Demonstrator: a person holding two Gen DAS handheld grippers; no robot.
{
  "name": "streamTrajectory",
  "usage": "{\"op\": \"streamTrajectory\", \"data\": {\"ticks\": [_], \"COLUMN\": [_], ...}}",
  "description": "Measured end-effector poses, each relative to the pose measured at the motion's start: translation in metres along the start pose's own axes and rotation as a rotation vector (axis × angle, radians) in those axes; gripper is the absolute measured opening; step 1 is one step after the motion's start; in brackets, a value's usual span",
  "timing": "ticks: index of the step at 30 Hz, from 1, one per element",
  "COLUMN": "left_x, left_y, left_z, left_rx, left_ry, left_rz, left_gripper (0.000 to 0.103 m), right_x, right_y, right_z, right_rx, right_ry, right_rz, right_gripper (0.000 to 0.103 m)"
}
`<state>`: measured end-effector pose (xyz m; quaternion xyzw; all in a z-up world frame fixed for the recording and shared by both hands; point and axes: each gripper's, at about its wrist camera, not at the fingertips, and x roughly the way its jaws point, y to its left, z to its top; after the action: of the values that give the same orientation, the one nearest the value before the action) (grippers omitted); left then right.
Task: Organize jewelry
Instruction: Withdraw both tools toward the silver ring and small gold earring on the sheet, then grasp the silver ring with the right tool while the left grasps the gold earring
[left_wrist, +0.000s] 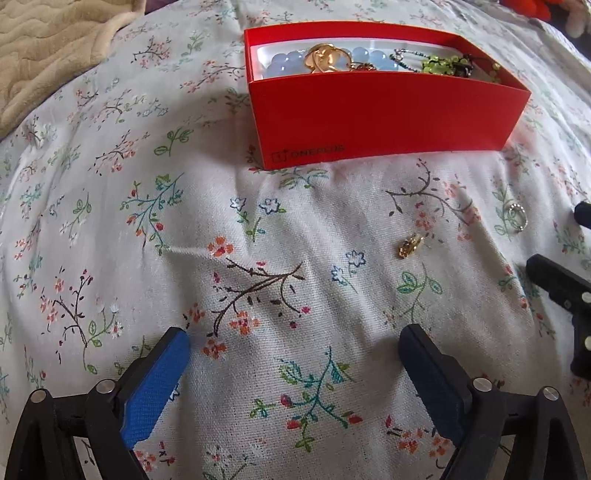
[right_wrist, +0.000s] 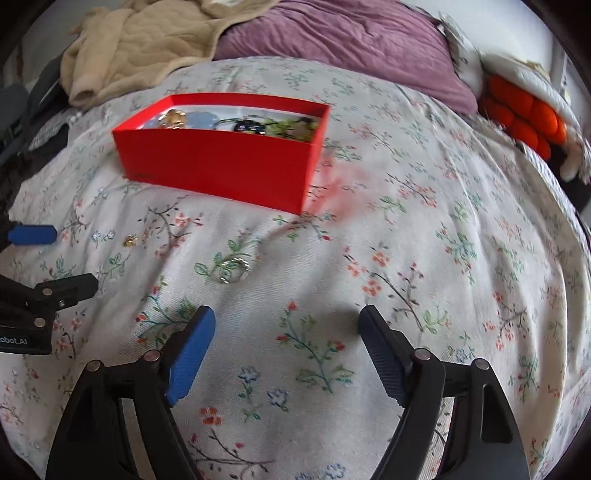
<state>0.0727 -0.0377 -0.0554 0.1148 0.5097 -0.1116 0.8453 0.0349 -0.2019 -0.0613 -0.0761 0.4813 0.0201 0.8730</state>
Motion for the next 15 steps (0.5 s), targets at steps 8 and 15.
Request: {"op": "streamTrajectory", "data": {"ticks": [8, 15], "left_x": [0.004, 0.002], "left_y": [0.0, -0.003], "left_z": [-0.003, -0.007], "left_rx": [-0.011, -0.02], "left_ry": [-0.013, -0.035], "left_rz": [0.026, 0.039], "left_gripper": [0.102, 0.103], "right_x": [0.009, 0.014], "right_y": [0.009, 0.016], "right_z": [0.01, 0.016], "right_rx": [-0.027, -0.049], "right_ry": [-0.007, -0.012], "right_rz": [0.024, 0.028], "right_gripper": [0.083, 0.076]}}
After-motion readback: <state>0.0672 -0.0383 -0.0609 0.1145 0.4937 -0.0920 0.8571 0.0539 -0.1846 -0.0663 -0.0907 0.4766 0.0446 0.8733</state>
